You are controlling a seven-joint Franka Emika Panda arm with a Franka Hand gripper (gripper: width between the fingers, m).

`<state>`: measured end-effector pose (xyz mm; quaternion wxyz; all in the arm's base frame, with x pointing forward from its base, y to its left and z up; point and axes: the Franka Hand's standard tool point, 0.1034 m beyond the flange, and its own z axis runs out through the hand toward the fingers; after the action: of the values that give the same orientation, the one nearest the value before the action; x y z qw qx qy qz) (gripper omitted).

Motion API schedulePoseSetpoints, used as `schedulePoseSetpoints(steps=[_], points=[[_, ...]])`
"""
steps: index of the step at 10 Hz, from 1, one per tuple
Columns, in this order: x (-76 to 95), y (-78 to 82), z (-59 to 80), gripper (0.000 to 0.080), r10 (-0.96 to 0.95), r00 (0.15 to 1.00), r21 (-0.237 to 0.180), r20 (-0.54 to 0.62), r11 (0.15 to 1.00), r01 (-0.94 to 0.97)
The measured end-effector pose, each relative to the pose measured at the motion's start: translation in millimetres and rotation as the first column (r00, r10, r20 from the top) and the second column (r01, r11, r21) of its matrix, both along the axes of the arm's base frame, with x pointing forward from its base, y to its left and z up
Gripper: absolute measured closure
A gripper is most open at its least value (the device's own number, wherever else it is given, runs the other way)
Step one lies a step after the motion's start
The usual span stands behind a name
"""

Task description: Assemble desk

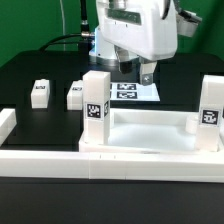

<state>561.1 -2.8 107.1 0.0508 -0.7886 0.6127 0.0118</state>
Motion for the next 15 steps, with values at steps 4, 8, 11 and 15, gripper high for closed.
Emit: schedulePoseSetpoints(steps=[4,8,11,15], points=[[-17.3,7.5,-13.7,0.015,-0.214,0.976,0.025,-0.05,0.976,0.215],[-35.8,9.6,-47.2,0.015,-0.21,0.975,-0.007,-0.067,0.978,0.21],[-36.6,8.7,-49.4,0.015,-0.212,0.975,-0.009,-0.065,0.977,0.212],[-50.6,6.1,-73.3,0.015,-0.215,0.972,-0.032,-0.095,0.977,0.213]])
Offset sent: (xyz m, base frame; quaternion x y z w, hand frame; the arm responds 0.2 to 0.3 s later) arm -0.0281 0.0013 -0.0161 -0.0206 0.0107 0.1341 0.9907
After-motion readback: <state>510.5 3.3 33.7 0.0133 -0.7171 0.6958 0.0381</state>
